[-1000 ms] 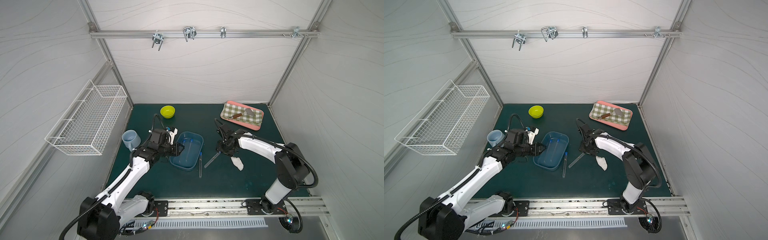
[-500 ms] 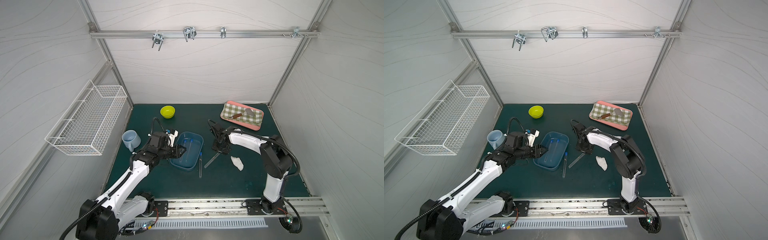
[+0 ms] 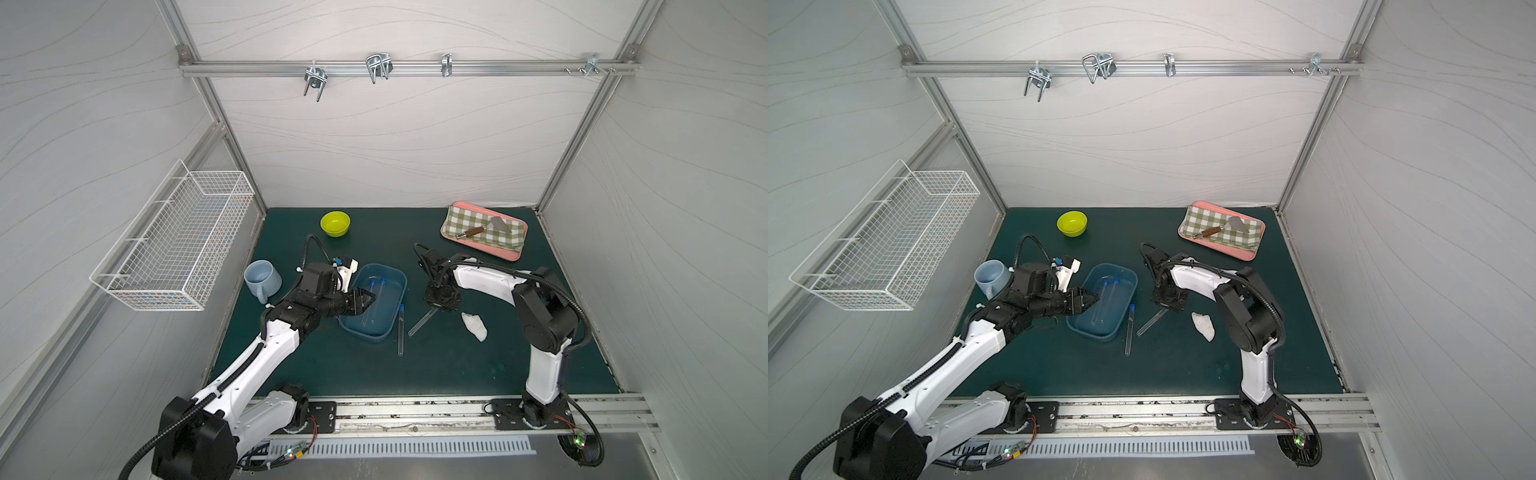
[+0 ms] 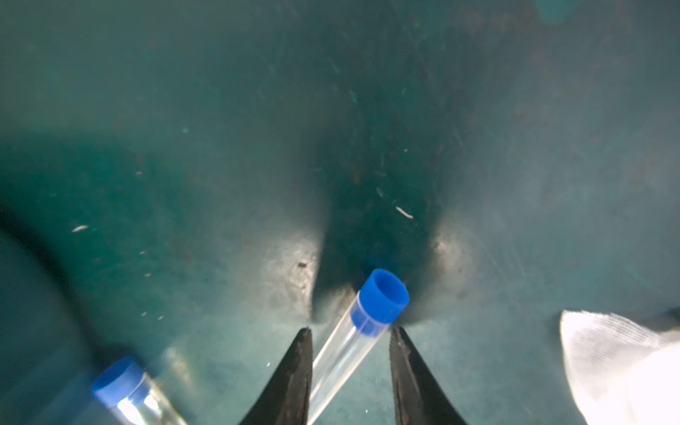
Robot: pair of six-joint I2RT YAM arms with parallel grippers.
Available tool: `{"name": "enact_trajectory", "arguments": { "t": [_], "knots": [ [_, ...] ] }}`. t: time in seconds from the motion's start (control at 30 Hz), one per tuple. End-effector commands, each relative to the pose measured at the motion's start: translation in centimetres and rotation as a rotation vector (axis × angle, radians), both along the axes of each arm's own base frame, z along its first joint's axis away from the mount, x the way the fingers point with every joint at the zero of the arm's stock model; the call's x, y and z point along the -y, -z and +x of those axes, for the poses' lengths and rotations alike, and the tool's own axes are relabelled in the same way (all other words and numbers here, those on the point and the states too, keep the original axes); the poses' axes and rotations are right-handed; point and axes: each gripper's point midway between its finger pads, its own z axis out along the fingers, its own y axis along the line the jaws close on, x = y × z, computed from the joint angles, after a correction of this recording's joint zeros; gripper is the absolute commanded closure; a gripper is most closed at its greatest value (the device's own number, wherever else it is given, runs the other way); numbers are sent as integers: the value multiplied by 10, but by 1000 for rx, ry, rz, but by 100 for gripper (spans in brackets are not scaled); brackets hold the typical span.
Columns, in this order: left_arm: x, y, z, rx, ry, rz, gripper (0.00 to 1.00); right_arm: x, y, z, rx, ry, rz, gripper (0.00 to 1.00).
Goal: Wipe the exteriors of test tubes
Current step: Pick up the test tube at the center of the board.
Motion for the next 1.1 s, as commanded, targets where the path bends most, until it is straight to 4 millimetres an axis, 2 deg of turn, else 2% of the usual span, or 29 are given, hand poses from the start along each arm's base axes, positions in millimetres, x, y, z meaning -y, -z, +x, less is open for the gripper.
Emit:
{"name": "enact_trajectory", "arguments": {
  "t": [0.0, 0.37, 0.77, 0.9, 1.07],
  "knots": [
    [7, -11, 3, 31, 20, -36, 63, 5, 12, -4, -29, 23, -30, 66],
    [10, -13, 1, 21, 30, -53, 63, 5, 19, -3, -29, 15, -25, 83],
    [13, -23, -6, 20, 22, -99, 62, -6, -3, 9, 79, -17, 63, 87],
    [18, -26, -11, 27, 37, -102, 62, -14, -18, 12, 117, -39, 117, 87],
    [33, -26, -20, 12, 77, -121, 62, -21, -58, 20, 216, -84, 191, 87]
  ]
}}
